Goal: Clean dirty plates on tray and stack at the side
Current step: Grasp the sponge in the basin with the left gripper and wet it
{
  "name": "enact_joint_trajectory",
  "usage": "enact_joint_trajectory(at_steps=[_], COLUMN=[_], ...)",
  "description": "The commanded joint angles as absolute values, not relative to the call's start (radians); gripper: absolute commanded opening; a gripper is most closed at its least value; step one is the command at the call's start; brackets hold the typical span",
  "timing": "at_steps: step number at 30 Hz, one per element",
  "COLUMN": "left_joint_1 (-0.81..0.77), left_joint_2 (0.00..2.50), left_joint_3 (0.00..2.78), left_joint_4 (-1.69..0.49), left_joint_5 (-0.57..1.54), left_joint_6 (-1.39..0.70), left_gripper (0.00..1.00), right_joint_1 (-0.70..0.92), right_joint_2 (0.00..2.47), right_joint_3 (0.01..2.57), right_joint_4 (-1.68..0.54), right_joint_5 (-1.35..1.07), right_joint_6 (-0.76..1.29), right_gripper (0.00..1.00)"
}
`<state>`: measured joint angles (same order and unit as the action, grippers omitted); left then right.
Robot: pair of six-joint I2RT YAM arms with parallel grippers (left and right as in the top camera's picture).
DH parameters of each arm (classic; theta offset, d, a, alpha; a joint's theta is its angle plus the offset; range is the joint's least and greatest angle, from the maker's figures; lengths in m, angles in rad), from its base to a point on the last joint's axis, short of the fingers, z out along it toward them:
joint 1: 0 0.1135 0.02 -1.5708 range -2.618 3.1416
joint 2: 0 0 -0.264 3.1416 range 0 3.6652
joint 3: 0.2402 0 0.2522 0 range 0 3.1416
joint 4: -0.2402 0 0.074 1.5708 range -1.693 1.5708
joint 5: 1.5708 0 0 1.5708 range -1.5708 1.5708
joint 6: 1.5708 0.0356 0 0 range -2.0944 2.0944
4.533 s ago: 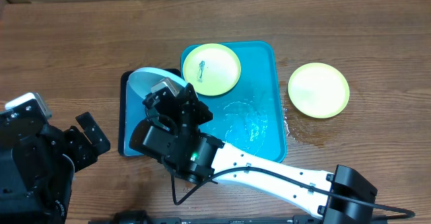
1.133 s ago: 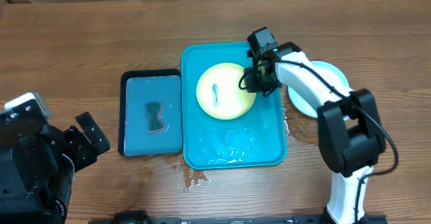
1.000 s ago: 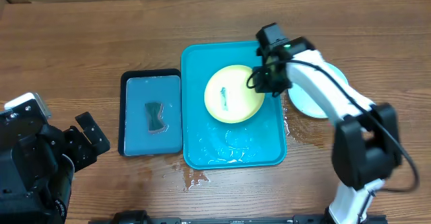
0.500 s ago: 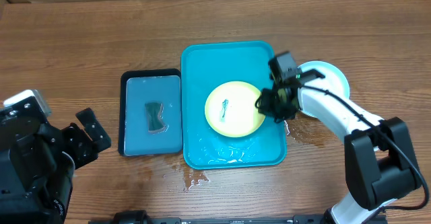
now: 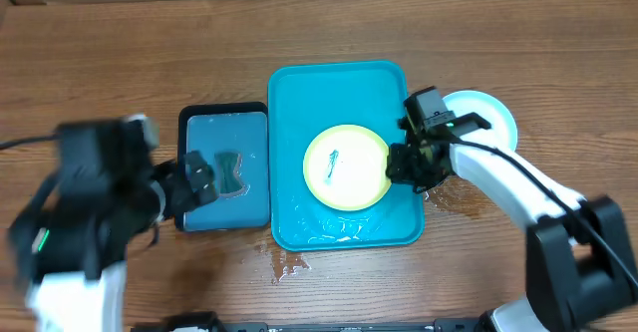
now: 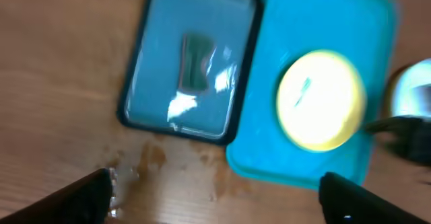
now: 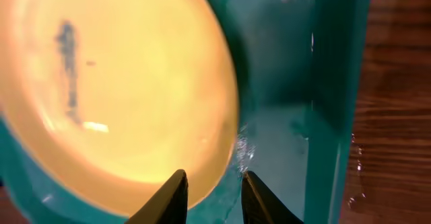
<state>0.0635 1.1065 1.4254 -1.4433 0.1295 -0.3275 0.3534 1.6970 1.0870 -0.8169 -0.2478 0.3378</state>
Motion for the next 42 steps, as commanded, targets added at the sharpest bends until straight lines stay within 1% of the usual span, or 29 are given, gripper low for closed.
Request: enact_joint_trajectory(at_steps=[1,3,4,8,9,12,14,16,17,18,20,21,22,27,28,30,31,33,35,37,41,42], left_joint_1=[0.063,0.055,0.047,-0.009,-0.027,-0.073,-0.094,-0.102,-0.101,-0.1,-0.097,-0.097,-0.097,-0.097,-0.097,-0.097,-0.097,-0.097,-0.097,-0.098,-0.099,-0.099], left_joint_2=[1.188,1.246,1.277,1.43,1.474,1.602,1.682,1.764,1.802,1.815,1.856,1.867,1.871,1.845,1.834,1.812,1.8,1.781,1.781,1.789,1.822,1.832], left_joint_3=[1.296,1.239,1.216,1.158,1.151,1.147,1.147,1.147,1.147,1.147,1.147,1.147,1.148,1.213,1.237,1.281,1.295,1.301,1.298,1.281,1.22,1.196], left_joint_4=[-1.399,-1.348,-1.318,-1.213,-1.191,-1.134,-1.101,-1.079,-1.075,-1.074,-1.062,-1.052,-1.047,-1.1,-1.121,-1.163,-1.174,-1.169,-1.153,-1.12,-1.022,-0.987], left_joint_5=[0.166,0.165,0.165,0.12,0.103,0.061,0.029,-0.015,-0.043,-0.054,-0.074,-0.074,-0.069,-0.036,-0.031,-0.03,-0.032,-0.04,-0.058,-0.079,-0.078,-0.078], left_joint_6=[-0.299,-0.297,-0.291,-0.305,-0.317,-0.352,-0.381,-0.423,-0.446,-0.454,-0.469,-0.469,-0.469,-0.469,-0.468,-0.464,-0.45,-0.435,-0.433,-0.433,-0.433,-0.434], left_gripper=[0.91,0.86,0.82,0.75,0.7,0.64,0.5,0.43,0.37,0.34,0.26,0.12,0.04,0.04,0.06,0.2,0.31,0.44,0.47,0.53,0.53,0.51], right_joint_1=[0.35,0.35,0.35,0.35,0.35,0.351,0.351,0.35,0.351,0.351,0.351,0.351,0.351,0.351,0.35,0.351,0.351,0.351,0.35,0.351,0.351,0.351], right_joint_2=[1.604,1.587,1.584,1.584,1.584,1.584,1.584,1.584,1.584,1.584,1.584,1.584,1.584,1.584,1.584,1.584,1.584,1.584,1.584,1.584,1.584,1.584], right_joint_3=[1.127,1.127,1.127,1.127,1.127,1.127,1.127,1.127,1.127,1.127,1.127,1.127,1.127,1.127,1.127,1.127,1.127,1.127,1.127,1.127,1.127,1.127], right_joint_4=[-0.829,-0.839,-0.845,-0.868,-0.872,-0.876,-0.877,-0.88,-0.882,-0.885,-0.893,-0.896,-0.897,-0.898,-0.897,-0.899,-0.9,-0.9,-0.9,-0.9,-0.9,-0.9], right_joint_5=[-0.237,-0.237,-0.237,-0.237,-0.237,-0.237,-0.237,-0.237,-0.237,-0.237,-0.237,-0.237,-0.237,-0.237,-0.237,-0.237,-0.237,-0.237,-0.237,-0.237,-0.237,-0.237], right_joint_6=[0.287,0.287,0.287,0.287,0.287,0.287,0.287,0.287,0.287,0.287,0.287,0.287,0.287,0.287,0.287,0.287,0.287,0.287,0.287,0.287,0.287,0.287], right_gripper=[0.29,0.29,0.29,0.29,0.29,0.29,0.3,0.3,0.3,0.29,0.3,0.3,0.29,0.3,0.3,0.29,0.29,0.3,0.3,0.3,0.3,0.3])
